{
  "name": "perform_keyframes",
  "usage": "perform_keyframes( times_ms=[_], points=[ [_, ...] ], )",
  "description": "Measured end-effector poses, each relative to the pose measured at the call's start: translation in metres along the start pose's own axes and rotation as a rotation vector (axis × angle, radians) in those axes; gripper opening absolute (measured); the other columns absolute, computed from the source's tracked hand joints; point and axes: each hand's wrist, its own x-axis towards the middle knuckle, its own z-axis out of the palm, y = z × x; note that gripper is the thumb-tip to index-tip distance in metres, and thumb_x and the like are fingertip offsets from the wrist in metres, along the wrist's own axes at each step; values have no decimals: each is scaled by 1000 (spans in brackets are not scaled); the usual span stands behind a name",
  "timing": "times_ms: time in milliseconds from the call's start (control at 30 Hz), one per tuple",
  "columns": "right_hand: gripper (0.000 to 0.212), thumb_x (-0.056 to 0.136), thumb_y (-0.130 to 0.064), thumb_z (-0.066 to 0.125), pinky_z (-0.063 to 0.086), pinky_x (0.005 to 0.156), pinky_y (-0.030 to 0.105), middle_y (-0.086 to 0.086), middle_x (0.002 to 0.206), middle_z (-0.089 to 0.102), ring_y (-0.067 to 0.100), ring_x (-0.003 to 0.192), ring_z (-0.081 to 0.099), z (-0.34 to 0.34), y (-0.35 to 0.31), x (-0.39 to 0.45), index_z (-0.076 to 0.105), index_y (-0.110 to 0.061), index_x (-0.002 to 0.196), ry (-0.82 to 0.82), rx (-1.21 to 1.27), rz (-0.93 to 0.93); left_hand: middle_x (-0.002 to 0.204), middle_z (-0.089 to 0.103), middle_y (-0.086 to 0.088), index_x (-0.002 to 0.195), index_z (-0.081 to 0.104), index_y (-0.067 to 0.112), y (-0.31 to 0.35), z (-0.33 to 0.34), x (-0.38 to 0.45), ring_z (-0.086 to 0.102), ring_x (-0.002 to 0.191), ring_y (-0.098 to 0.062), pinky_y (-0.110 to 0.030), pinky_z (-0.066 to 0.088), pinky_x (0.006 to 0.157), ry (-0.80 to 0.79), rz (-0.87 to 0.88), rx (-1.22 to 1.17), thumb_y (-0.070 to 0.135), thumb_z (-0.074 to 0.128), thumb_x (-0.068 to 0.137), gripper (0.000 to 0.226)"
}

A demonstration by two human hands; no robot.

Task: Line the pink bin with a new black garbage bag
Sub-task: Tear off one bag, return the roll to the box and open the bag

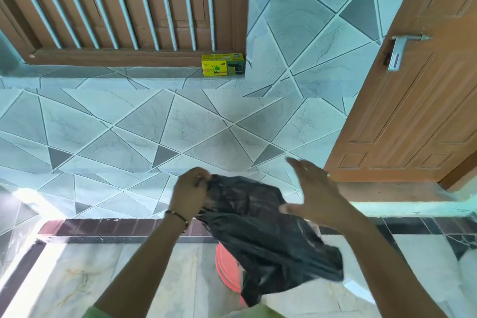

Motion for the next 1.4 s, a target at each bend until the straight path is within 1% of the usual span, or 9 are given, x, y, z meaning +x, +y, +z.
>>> perform_keyframes(
  times_ms=[133,233,467,667,800,933,1100,1200,1400],
  points=[
    [77,70,-44,62,37,102,47,6,136,50,27,126,46,31,-53,30,25,-33,137,75,96,-135,70,68,15,62,62,30,37,16,-17,65,78,-13,-26,50,78,-204,215,-28,-3,47,81,40],
    [19,72,-9,57,42,70,27,11,93,70,32,92,64,53,-23,52,60,-20,87,132,265,60,78,68,13,56,59,29,39,-3,-13,65,76,-20,-23,48,73,-130,344,10,-5,45,76,42],
    [48,62,17,28,47,67,34,9,77,61,30,80,56,35,24,56,62,-13,74,383,1047,332,127,51,20,102,61,40,-26,-30,-2,68,73,-24,-22,41,63,-293,479,865,51,27,73,46],
    [64,63,9,60,55,53,26,-6,113,43,16,61,61,14,13,14,50,-33,111,456,60,-504,117,64,-8,115,60,32,-45,-59,35,60,110,-31,-39,48,90,-123,47,854,27,54,82,34],
    [61,50,-21,85,41,32,21,2,118,41,15,36,49,12,5,-11,55,-35,101,321,-431,-803,114,64,-12,117,60,23,-38,-76,46,61,107,-35,-41,50,87,-80,-57,904,26,67,70,47],
    [54,41,-7,81,24,28,18,2,97,44,19,24,39,14,30,3,51,-25,82,374,-523,-639,111,66,-16,110,65,14,-39,-77,48,61,105,-37,-41,51,85,31,-57,896,17,54,78,34],
    [10,84,-29,46,37,26,27,5,78,57,30,30,44,20,62,14,53,-26,91,415,-434,-459,112,67,-18,114,65,19,-44,-72,42,60,106,-39,-43,50,87,188,-161,727,8,49,81,38],
    [21,65,-26,73,34,26,23,2,76,56,25,27,44,28,65,9,64,-30,85,216,-567,-431,109,65,-29,109,64,-1,-46,-67,48,61,102,-44,-46,51,89,263,-303,402,4,48,78,35],
    [20,87,-20,49,52,68,30,3,95,66,27,82,66,42,68,13,66,-24,98,15,-331,-51,107,65,-26,115,56,-2,-44,-54,47,61,99,-45,-47,51,88,397,-273,247,-2,52,73,42]
  ],
)
